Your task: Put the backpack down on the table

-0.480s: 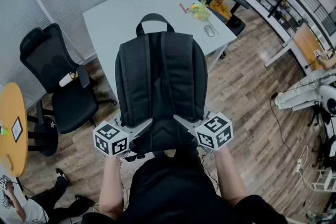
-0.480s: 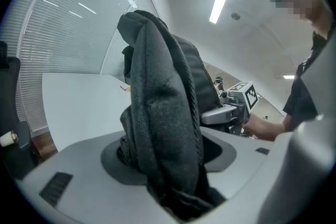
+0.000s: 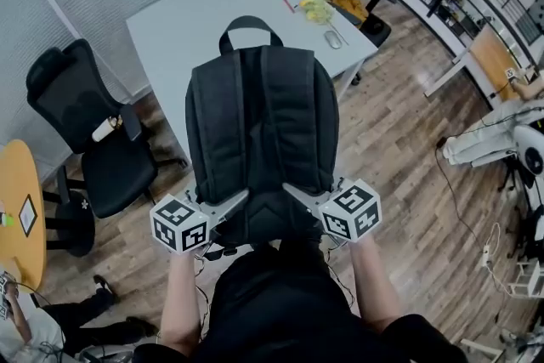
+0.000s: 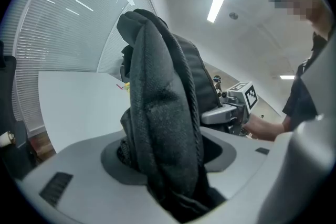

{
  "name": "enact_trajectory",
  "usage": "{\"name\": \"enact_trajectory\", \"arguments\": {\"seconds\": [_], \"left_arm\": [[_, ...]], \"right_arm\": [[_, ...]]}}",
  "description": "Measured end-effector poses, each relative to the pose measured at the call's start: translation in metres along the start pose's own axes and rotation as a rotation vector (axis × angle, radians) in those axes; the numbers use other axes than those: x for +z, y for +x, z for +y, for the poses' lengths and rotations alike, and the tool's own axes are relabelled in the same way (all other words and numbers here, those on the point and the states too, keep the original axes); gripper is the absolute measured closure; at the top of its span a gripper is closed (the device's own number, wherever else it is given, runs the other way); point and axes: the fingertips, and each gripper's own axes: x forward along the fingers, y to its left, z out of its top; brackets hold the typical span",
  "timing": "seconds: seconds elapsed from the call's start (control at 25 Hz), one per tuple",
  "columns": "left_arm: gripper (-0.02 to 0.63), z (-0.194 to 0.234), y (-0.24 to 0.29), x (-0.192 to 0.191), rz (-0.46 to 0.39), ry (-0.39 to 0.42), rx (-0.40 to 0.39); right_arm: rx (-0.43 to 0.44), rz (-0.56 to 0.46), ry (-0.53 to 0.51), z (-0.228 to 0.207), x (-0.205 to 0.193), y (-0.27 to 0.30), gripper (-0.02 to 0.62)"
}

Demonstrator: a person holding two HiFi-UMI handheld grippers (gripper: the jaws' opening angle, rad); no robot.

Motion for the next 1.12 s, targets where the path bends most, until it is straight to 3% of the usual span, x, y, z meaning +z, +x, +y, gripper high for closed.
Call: {"name": "enact_trajectory", "arguments": {"seconds": [0.44, 1.12], "left_arm": [[0.356, 0.009, 0.007, 0.011, 0.009, -0.002, 0.017], [0.360, 0.042, 0.091, 0.064, 0.012, -0.028, 0.099]], "right_arm": [[0.018, -0.002, 0.009, -0.013, 0.010, 0.006, 0.368], [0.094, 0.010, 0.014, -0.119, 0.048, 0.019, 0.368]]}}
